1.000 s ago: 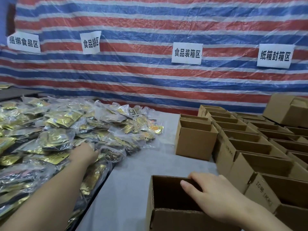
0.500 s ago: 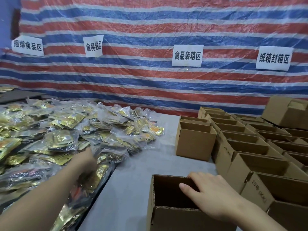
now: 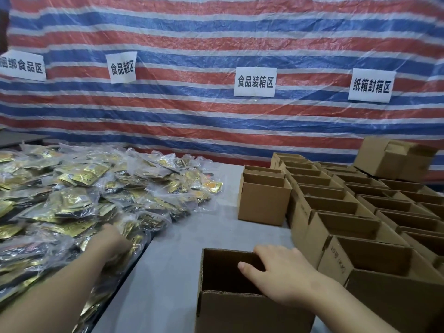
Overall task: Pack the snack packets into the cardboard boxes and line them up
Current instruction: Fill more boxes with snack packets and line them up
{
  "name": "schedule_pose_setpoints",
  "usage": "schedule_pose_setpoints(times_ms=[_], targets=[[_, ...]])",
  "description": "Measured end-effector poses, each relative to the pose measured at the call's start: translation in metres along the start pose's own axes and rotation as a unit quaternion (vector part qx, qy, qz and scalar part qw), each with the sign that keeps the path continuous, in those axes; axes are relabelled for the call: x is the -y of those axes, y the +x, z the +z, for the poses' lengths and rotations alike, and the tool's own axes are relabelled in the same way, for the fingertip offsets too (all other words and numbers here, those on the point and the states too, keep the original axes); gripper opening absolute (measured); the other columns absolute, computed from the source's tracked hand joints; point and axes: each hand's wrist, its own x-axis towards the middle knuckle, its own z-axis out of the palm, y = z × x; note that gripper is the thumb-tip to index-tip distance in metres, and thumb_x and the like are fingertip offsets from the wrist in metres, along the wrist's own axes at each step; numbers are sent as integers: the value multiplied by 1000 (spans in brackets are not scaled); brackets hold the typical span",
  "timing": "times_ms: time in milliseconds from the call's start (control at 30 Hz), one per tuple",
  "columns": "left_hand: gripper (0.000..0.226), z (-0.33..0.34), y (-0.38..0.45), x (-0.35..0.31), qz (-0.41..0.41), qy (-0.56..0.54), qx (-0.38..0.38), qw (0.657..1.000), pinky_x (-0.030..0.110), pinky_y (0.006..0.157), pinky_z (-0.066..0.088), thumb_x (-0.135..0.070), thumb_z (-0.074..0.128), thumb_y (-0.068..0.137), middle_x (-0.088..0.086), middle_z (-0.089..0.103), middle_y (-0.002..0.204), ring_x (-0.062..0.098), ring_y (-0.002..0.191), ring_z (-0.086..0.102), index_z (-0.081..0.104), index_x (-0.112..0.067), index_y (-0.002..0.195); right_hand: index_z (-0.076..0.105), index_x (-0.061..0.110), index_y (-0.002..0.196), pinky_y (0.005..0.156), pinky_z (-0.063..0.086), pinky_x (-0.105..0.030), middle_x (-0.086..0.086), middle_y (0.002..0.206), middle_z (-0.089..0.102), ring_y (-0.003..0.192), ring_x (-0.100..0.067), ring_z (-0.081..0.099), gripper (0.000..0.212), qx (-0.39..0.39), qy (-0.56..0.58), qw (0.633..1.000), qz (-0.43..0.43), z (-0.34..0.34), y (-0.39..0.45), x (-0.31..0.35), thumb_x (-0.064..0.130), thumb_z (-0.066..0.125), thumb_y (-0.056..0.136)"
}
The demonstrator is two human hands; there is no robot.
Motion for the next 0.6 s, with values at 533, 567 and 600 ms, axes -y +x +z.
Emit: schedule_pose_setpoints(times_ms=[533, 567, 600], targets=[[27, -31, -42, -17, 105, -330, 1, 938, 28, 48, 42, -26, 65, 91, 11, 59, 68, 20, 53, 49, 58, 0, 97, 44, 37, 90, 83, 35, -41, 14, 90, 48, 82, -7, 44, 47, -5, 11, 1000, 24, -1, -24, -5, 80, 26, 90], [25, -40, -49, -24, 116, -351, 2, 929, 27, 47, 41, -23, 63, 91, 10, 57, 67, 19, 51, 48, 57, 1, 94, 45, 36, 93, 84, 36, -41, 14, 90, 49, 83, -8, 45, 47, -6, 11, 1000, 27, -2, -25, -5, 80, 26, 90], [24, -48, -58, -33, 124, -366, 6, 922, 27, 46, 40, -20, 62, 92, 9, 55, 65, 18, 50, 47, 55, 3, 91, 46, 36, 95, 85, 36, -42, 14, 91, 49, 84, -9, 46, 49, -6, 11, 999, 30, -3, -26, -4, 80, 26, 90]])
